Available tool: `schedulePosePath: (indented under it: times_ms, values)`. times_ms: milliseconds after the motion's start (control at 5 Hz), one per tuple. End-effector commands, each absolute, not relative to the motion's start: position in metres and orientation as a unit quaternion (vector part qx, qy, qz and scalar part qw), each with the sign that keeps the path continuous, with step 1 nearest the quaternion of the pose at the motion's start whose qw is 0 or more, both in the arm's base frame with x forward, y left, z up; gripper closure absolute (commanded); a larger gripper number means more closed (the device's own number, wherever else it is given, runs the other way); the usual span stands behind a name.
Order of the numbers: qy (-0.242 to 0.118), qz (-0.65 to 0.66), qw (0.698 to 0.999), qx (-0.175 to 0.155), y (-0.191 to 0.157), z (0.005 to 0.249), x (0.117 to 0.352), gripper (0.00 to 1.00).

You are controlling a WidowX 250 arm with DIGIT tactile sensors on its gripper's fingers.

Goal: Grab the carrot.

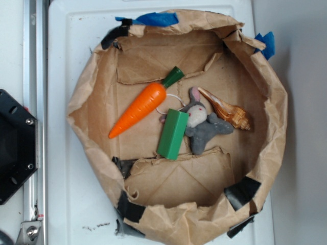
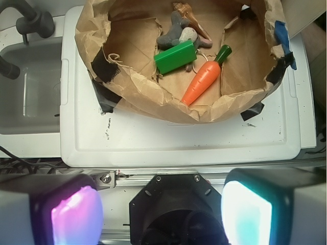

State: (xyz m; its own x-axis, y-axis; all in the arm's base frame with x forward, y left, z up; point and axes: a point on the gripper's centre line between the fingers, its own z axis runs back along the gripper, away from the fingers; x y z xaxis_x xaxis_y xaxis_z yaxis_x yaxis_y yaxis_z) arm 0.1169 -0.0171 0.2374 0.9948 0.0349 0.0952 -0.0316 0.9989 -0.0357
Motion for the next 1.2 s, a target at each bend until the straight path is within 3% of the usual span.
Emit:
schedulePosePath:
  times_ms: [0, 200, 400, 600, 800, 1000]
  values:
    - [-0.048, 0.017, 0.999, -0.017, -0.017, 0.237, 0.117, 0.00]
    - [-0.061, 0.061, 0.996, -0.014, -0.008, 0.241, 0.152, 0.00]
    - [-0.076, 0.095, 0.992, 0.010, 0.002, 0.239, 0.185, 0.00]
    - [-0.086, 0.118, 0.989, -0.003, 0.011, 0.226, 0.209, 0.00]
    - [-0.122, 0.162, 0.979, -0.011, 0.027, 0.200, 0.238, 0.00]
    - [-0.122, 0.153, 0.981, -0.013, 0.036, 0.172, 0.257, 0.00]
